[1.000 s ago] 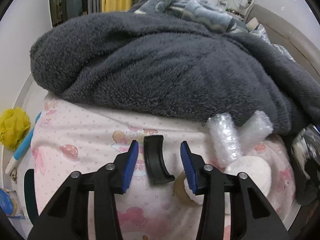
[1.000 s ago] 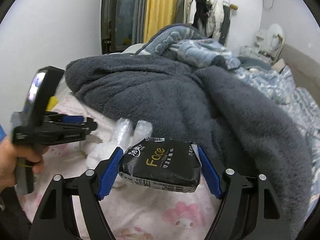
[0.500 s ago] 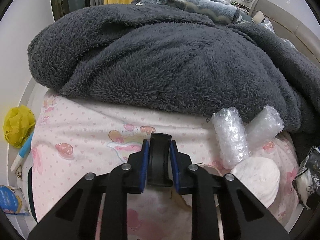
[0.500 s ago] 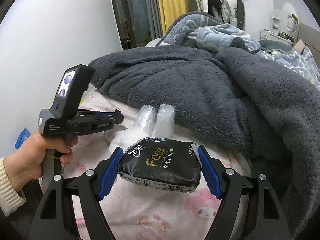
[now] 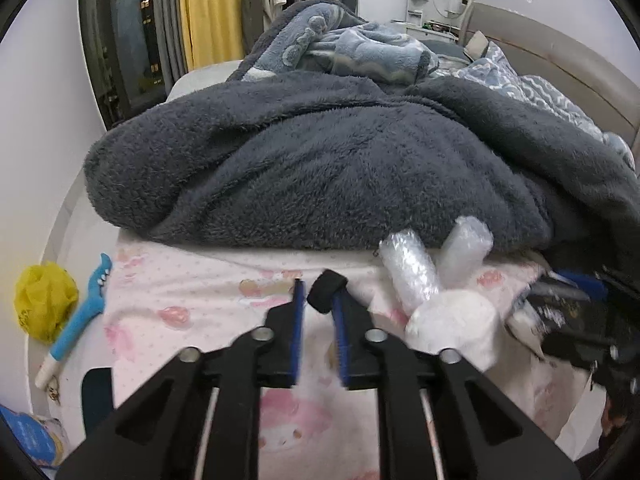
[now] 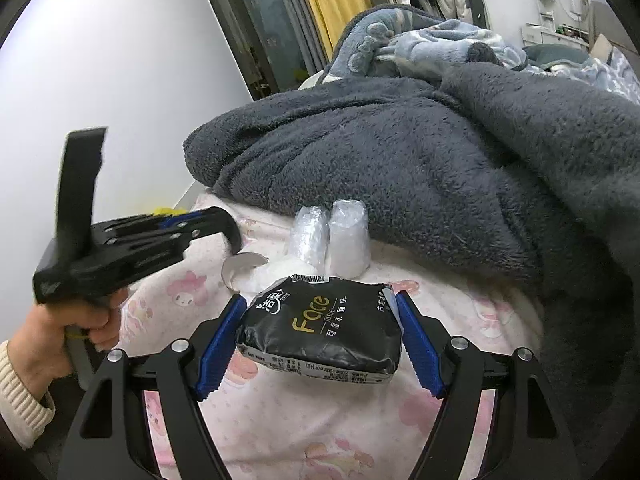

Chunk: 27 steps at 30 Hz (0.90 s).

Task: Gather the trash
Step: 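Close the left gripper on the black curved clip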

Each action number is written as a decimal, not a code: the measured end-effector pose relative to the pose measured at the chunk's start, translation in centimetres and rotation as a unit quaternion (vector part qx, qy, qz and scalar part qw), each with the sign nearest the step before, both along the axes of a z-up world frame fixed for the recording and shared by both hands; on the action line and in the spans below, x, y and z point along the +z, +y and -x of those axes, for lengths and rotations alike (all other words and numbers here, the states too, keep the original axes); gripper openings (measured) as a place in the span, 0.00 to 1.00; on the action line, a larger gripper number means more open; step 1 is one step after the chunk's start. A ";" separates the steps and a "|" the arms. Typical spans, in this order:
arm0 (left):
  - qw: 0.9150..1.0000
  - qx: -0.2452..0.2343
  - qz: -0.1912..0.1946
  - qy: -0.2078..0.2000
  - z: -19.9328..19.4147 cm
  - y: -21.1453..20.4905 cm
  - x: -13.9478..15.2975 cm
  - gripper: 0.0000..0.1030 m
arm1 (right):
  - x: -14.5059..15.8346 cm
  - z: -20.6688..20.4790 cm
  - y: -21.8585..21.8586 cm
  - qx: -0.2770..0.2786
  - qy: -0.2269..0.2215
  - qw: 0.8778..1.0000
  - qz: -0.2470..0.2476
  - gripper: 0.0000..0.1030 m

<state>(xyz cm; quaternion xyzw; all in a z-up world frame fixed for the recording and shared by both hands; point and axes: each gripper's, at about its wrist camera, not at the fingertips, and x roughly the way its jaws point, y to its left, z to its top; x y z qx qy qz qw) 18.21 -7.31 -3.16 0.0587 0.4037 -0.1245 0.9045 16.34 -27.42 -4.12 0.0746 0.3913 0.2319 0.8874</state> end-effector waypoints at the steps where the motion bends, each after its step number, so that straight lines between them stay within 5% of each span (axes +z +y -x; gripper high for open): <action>1: 1.000 -0.001 0.000 0.001 0.0 0.0 0.1 0.13 | 0.0 -0.1 0.2 0.001 0.001 1.000 -0.005 0.74; 5: 0.999 -0.005 0.031 0.011 0.5 0.8 0.6 0.11 | 0.3 -0.4 1.2 0.006 -0.002 1.000 -0.011 0.74; 22: 0.999 -0.020 0.031 0.009 2.1 2.6 0.8 0.02 | 0.9 -1.6 2.9 -0.004 -0.007 1.000 -0.015 0.73; 25: 0.999 -0.023 0.032 0.017 1.8 2.9 0.2 0.21 | 1.1 -1.7 3.6 -0.002 -0.011 1.000 -0.009 0.73; 27: 0.998 -0.029 0.050 0.022 1.5 3.1 -0.3 0.51 | 1.1 -1.7 3.8 -0.003 -0.012 1.000 -0.011 0.73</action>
